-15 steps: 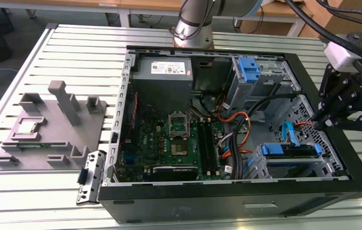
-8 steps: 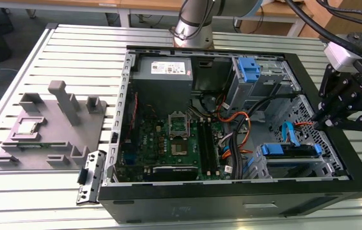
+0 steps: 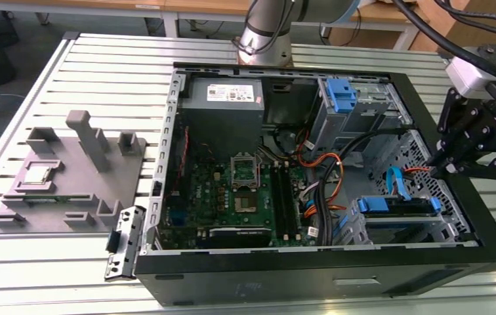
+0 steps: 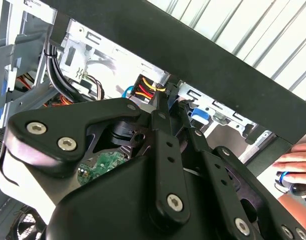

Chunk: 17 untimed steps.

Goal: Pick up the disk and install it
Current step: 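Insert the second disk wire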

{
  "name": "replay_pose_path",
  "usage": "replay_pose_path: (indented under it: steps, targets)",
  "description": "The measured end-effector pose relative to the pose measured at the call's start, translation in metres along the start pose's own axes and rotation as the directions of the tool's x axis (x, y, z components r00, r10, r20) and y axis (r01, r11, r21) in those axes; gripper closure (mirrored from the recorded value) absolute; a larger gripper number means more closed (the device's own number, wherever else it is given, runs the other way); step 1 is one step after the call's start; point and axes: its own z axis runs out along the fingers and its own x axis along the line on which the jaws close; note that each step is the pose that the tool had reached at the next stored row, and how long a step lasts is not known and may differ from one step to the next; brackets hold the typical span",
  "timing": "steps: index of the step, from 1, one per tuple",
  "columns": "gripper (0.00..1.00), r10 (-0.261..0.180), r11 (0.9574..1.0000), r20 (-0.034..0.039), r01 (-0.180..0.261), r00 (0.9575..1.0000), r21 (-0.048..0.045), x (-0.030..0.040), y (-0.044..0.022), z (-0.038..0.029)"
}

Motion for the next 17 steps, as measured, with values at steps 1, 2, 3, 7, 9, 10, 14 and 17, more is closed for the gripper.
replay_pose_path:
  steps: [1,2,3,7,9,10,14,17]
  targets:
    - [0.76,0.000,1.0000,-0.0007,0.000,1.0000,-0.0040,-0.0001,-0.0011,-0.0001]
    - [0.76,0.001,1.0000,-0.0014,-0.001,1.0000,-0.0090,-0.0001,-0.0022,-0.0001]
    - [0.76,0.001,0.9999,-0.0025,-0.001,1.0000,-0.0145,-0.0001,-0.0034,-0.0001]
    - [0.76,0.002,0.9998,-0.0041,-0.002,1.0000,-0.0219,-0.0002,-0.0046,-0.0002]
    - [0.76,0.002,0.9998,-0.0041,-0.002,1.0000,-0.0222,-0.0001,-0.0046,-0.0002]
    - [0.76,0.002,0.9997,-0.0041,-0.002,1.0000,-0.0223,-0.0002,-0.0046,-0.0001]
    - [0.84,0.002,0.9997,-0.0042,-0.002,1.0000,-0.0228,-0.0002,-0.0046,-0.0002]
    - [0.90,0.002,0.9997,-0.0041,-0.002,1.0000,-0.0232,-0.0002,-0.0047,-0.0001]
